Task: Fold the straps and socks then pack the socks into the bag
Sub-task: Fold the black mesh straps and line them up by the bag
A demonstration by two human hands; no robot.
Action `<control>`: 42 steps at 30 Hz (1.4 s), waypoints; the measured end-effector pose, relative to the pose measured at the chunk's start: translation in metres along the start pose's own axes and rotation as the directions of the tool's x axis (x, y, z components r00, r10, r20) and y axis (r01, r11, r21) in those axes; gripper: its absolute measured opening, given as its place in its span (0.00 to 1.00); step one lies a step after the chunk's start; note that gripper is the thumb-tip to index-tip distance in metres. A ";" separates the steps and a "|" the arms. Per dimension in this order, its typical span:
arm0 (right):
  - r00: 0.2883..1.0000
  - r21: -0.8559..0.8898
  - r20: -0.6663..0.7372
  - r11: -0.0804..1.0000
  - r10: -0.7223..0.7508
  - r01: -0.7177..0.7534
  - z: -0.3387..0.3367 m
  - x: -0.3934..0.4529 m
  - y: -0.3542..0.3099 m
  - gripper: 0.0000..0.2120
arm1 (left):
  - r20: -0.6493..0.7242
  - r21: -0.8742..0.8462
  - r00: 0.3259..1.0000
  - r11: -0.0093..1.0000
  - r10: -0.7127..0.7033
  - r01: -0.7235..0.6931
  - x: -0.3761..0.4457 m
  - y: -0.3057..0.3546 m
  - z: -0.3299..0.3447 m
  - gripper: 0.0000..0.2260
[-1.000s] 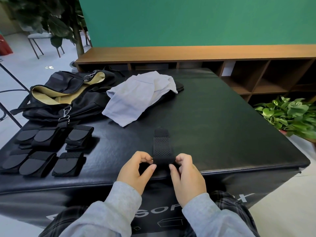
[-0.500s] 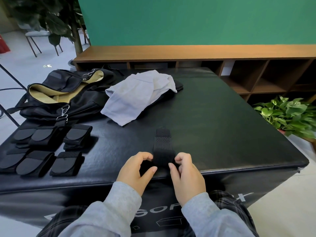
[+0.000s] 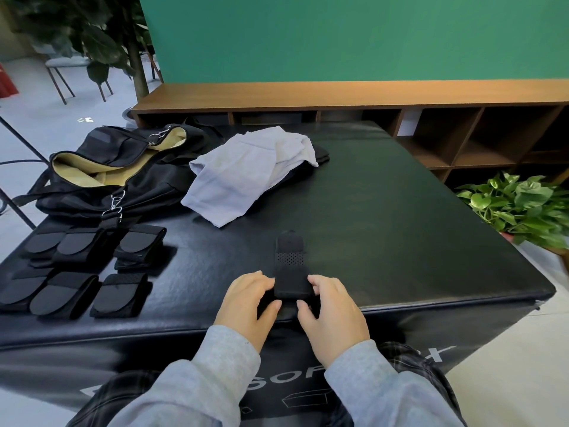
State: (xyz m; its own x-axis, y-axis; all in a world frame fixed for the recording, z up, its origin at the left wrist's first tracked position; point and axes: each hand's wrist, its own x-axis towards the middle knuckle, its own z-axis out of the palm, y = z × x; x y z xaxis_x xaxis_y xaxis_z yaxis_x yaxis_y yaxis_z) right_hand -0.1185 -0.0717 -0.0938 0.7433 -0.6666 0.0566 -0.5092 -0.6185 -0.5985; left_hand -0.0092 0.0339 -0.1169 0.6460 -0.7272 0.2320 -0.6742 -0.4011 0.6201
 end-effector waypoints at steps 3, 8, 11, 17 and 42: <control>1.000 -0.041 0.004 0.999 -0.027 0.027 0.001 -0.001 -0.001 0.17 | -0.020 -0.018 1.000 1.000 -0.024 0.024 0.001 0.001 0.001 0.09; 0.997 -0.111 -0.003 0.990 -0.082 0.081 0.003 -0.003 0.000 0.14 | -0.020 -0.106 0.999 0.994 -0.027 0.025 0.000 0.005 -0.006 0.23; 0.993 -0.101 -0.014 0.988 -0.119 0.117 0.005 -0.004 0.003 0.14 | -0.001 -0.009 0.999 0.999 0.048 -0.048 -0.001 0.001 -0.002 0.17; 0.981 0.022 -0.077 0.983 -0.179 0.181 0.012 -0.006 0.009 0.06 | 0.026 0.037 0.998 0.998 0.051 -0.051 -0.002 0.003 0.000 0.22; 0.968 0.663 -0.224 0.710 -0.111 0.235 0.009 -0.003 0.004 0.15 | 0.016 -0.140 0.989 0.979 -0.144 0.145 0.000 0.006 -0.006 0.25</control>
State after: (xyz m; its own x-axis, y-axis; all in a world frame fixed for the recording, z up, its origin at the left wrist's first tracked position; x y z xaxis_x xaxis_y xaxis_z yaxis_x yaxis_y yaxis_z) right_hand -0.1189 -0.0683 -0.1034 0.6787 -0.6702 0.3003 0.1008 -0.3200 -0.9420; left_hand -0.0110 0.0350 -0.1087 0.7306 -0.6707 0.1277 -0.5162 -0.4202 0.7463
